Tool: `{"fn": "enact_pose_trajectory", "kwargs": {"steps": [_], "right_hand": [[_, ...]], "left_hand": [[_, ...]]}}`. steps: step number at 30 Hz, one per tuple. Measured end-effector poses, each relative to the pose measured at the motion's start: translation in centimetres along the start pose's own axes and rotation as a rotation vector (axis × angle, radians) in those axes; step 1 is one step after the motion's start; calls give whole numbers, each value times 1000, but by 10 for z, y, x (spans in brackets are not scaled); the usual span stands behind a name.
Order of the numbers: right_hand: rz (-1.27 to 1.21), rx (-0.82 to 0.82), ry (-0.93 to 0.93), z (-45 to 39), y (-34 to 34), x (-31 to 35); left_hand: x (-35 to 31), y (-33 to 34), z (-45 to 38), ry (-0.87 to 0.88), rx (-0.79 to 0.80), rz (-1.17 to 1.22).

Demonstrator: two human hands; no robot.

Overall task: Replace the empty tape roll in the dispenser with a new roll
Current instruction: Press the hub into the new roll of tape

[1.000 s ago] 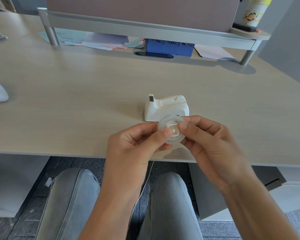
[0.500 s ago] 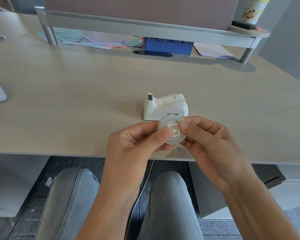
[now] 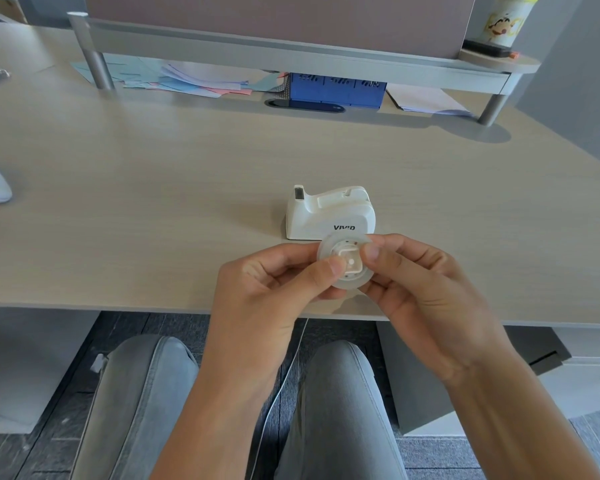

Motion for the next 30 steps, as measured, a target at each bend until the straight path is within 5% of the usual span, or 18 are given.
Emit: {"fn": "enact_pose_trajectory", "kwargs": {"steps": [30], "right_hand": [[-40,1,27,0,-7,-6]], "left_hand": [[6,2,-5,21,67,-6]]}}
Point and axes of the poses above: each hand's wrist, its own z-axis away from the middle knuckle, its own y-axis out of the palm, x = y × z, the point moved 6 cm from there along -z, towards the middle knuckle, and after that the axes turned 4 degrees about -x, right-handed, at the moved point
